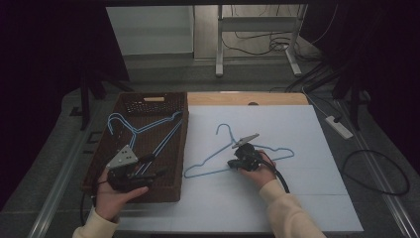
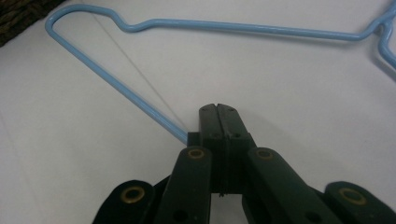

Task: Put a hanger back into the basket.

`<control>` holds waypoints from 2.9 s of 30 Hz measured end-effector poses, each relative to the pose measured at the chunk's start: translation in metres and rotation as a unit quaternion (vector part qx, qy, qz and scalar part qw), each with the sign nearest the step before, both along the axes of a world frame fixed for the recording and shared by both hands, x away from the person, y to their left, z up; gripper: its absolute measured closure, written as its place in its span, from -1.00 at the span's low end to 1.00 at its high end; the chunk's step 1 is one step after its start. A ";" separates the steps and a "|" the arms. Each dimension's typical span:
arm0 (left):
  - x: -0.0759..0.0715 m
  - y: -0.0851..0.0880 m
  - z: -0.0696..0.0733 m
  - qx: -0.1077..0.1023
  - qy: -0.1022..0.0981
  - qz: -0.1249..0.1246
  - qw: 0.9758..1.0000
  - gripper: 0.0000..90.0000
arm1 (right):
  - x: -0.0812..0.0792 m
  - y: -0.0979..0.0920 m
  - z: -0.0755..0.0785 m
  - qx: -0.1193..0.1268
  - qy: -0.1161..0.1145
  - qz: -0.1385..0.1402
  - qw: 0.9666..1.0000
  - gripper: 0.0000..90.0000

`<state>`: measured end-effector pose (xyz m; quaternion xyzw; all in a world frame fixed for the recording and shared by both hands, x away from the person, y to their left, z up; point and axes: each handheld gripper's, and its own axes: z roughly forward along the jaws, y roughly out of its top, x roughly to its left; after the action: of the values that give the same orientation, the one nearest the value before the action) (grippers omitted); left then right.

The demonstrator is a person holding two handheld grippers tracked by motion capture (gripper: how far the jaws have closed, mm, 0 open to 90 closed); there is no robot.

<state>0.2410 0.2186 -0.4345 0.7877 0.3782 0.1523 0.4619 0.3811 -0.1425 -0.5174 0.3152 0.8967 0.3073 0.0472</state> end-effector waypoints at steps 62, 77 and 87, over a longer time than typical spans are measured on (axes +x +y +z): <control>0.002 0.000 -0.002 -0.001 0.004 -0.003 1.000 -0.18 | 0.016 -0.013 0.016 -0.111 0.036 -0.171 0.978 0.42; 0.001 -0.004 -0.002 0.003 0.004 -0.007 1.000 -0.18 | 0.020 -0.006 0.019 -0.122 0.076 -0.231 0.962 0.91; 0.001 -0.006 -0.002 0.004 0.003 -0.008 1.000 -0.18 | 0.006 -0.019 0.031 -0.063 0.045 -0.214 0.974 0.92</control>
<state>0.2420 0.2127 -0.4361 0.7928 0.3724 0.1478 0.4593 0.3871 -0.1618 -0.4867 0.5098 0.8269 0.2190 0.0916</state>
